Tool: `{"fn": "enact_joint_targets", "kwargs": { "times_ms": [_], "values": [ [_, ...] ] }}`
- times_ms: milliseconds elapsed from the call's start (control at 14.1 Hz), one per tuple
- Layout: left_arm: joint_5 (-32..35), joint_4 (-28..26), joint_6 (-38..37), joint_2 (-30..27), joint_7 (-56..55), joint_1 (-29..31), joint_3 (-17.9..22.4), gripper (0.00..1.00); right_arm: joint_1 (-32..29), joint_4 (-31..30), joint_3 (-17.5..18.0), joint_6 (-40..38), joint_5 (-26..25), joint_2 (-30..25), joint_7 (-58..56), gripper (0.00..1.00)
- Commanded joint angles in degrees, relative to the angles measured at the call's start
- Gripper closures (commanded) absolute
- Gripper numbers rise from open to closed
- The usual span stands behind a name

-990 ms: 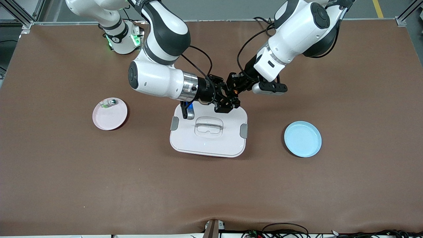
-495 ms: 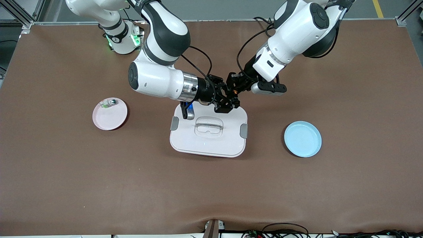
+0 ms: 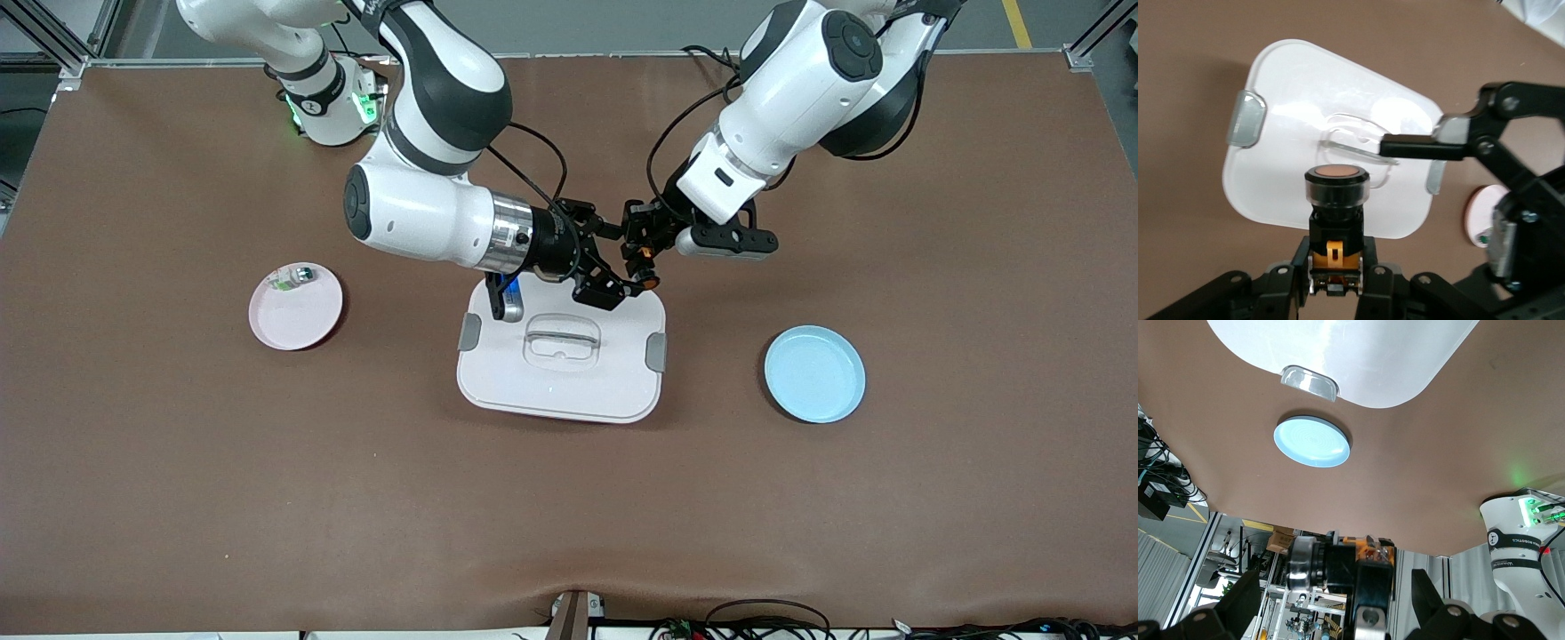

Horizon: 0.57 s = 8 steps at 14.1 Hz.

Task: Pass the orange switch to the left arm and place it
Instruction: 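Open the right gripper and pull it back while the left gripper holds the switch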

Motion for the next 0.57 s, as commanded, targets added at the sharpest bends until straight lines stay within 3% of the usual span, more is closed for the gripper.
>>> {"fn": "enact_joint_targets", "kwargs": {
  "times_ms": [0, 212, 495],
  "values": [
    [3.45, 2.33, -3.63, 0.57, -0.76, 0.39, 0.25, 1.0, -0.26, 1.47, -0.38, -0.43, 0.23, 0.5, 0.34, 0.0],
    [3.98, 2.32, -5.2, 0.57, -0.68, 1.61, 0.43, 1.0, -1.32, -0.19, -0.74, -4.63, -0.56, -0.9, -0.54, 0.0],
    [6.7, 2.33, -8.9, 0.31, -0.5, 2.15, 0.51, 1.0, -6.5, -0.54, -0.74, -20.44, -9.94, -4.15, -6.33, 0.0]
  ]
}}
